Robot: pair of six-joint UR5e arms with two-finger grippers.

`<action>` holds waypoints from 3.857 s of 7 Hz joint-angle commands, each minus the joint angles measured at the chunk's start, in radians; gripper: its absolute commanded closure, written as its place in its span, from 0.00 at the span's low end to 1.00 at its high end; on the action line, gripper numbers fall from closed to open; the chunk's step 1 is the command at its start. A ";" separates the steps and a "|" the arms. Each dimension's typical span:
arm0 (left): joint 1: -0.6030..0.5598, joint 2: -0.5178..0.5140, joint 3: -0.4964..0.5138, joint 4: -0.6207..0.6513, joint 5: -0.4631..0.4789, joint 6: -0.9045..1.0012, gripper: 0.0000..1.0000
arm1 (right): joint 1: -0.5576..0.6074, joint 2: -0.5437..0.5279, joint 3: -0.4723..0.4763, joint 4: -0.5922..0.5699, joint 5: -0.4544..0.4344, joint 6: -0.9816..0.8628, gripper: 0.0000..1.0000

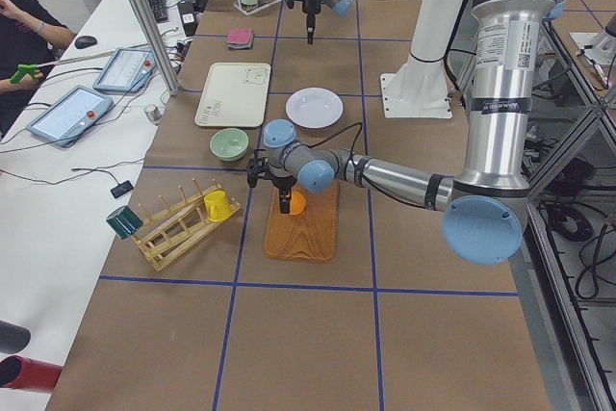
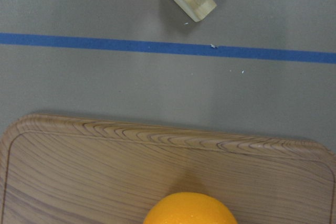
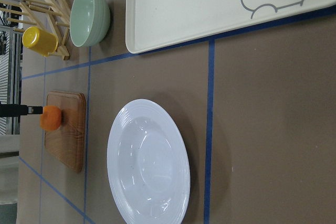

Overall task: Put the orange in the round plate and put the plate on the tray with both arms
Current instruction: 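Grasp the orange with the left gripper and lift it off the board, then carry the orange over the white plate and release it with the left gripper, then raise the left gripper away while the right gripper grips the plate rim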

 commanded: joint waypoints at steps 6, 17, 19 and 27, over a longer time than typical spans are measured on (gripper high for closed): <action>0.037 -0.050 -0.047 0.032 -0.010 -0.081 0.22 | -0.100 0.033 -0.007 0.002 -0.113 0.000 0.06; 0.324 -0.568 -0.168 0.498 0.139 -0.561 0.02 | -0.265 0.156 -0.178 -0.006 -0.401 -0.097 0.11; 0.319 -0.565 -0.181 0.498 0.139 -0.549 0.02 | -0.276 0.160 -0.192 -0.009 -0.409 -0.095 0.12; 0.250 -0.491 -0.241 0.501 0.127 -0.455 0.02 | -0.292 0.236 -0.244 0.010 -0.418 -0.072 0.72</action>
